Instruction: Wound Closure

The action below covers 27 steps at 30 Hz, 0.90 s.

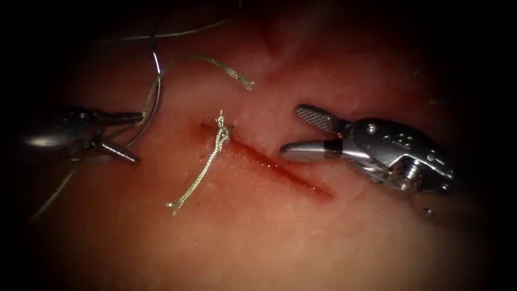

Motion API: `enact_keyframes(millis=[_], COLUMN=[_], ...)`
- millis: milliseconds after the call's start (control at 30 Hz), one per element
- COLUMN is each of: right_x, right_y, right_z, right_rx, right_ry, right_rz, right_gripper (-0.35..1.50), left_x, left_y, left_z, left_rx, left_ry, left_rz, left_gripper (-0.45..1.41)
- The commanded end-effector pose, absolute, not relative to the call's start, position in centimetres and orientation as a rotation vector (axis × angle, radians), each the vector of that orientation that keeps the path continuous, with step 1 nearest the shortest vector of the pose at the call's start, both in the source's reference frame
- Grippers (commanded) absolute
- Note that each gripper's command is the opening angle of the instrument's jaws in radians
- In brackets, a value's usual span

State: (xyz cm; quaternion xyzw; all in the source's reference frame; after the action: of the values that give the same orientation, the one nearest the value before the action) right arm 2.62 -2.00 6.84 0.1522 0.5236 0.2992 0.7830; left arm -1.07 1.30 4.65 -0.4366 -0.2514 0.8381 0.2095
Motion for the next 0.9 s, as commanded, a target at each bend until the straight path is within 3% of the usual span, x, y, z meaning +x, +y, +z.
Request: enact_keyframes(millis=[33, 500, 667, 900], right_x=[2.72, 2.76, 2.79, 2.81], right_y=[-2.02, -2.09, -2.1, -2.12], right_z=[6.9, 6.91, 6.9, 6.89], right_rx=[0.332, 0.357, 0.364, 0.371], right_ry=[1.134, 1.136, 1.14, 1.14], right_rz=[0.642, 0.619, 0.613, 0.607], right_gripper=[1.43, 1.4, 1.4, 1.38], left_x=[-1.08, -0.76, -0.63, -0.93], left_y=[1.28, 1.5, 1.6, 1.44], left_z=[4.7, 4.34, 4.07, 3.8], left_rx=[-1.22, -1.168, -1.154, -1.194], left_ry=[-0.697, -0.605, -0.559, -0.623], left_rz=[2.33, 2.301, 2.314, 2.333], left_gripper=[0.66, 0.62, 0.41, 0.34])
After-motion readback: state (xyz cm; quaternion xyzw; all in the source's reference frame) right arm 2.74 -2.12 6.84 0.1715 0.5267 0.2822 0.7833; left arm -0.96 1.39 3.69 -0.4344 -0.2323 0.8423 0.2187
